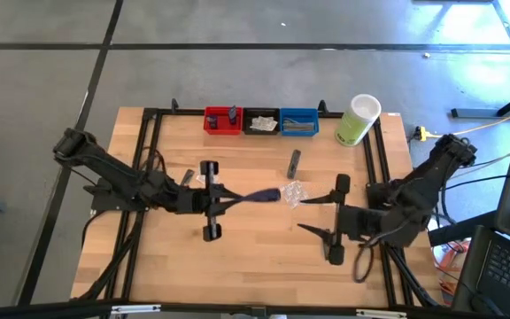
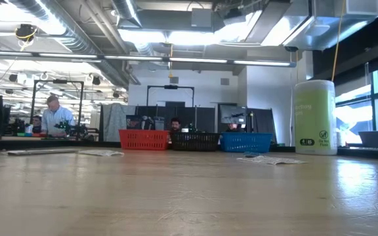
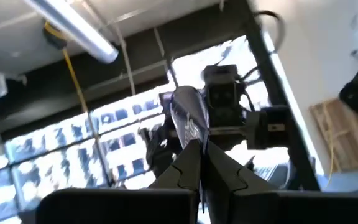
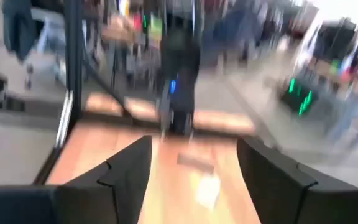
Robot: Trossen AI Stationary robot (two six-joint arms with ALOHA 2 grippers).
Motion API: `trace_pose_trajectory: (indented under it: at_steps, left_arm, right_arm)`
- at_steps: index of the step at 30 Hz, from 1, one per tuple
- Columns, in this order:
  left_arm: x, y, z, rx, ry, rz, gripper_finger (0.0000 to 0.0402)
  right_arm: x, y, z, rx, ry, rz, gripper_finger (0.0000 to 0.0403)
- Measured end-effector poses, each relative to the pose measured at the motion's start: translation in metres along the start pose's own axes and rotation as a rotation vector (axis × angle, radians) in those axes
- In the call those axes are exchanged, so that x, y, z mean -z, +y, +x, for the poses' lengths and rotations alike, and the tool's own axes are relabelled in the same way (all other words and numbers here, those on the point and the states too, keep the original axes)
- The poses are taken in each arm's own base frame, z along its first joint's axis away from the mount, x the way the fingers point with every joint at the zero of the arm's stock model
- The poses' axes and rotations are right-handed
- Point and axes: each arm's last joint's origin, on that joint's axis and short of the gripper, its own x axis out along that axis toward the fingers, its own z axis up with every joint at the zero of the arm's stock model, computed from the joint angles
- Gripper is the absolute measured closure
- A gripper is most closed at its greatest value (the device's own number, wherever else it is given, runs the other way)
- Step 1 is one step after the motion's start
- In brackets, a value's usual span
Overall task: Pick & Place Travel size toiletries
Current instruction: Put the blue shave cream into the red bin
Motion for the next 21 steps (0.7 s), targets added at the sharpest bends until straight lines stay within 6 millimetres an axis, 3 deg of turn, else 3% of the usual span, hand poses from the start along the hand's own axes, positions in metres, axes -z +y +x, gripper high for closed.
trace_pose_trajectory:
  at_steps: [6,14,21]
  left_arm:
    - [-0.017,0.017,-0.011,-0.056,0.093,-0.019,0.0398]
    - [-0.020,0.030,-0.017,-0.085,0.161,-0.046,0.0398]
    - [-0.005,0.040,-0.017,-0.127,0.284,-0.044,0.0398]
  right_arm:
    - [0.038,-0.006,0.006,-0.009,0.266,0.097,0.0222]
    - [0.097,-0.005,0.025,-0.047,0.490,0.098,0.0385]
    - [0.147,-0.013,0.029,0.031,0.616,0.110,0.0392]
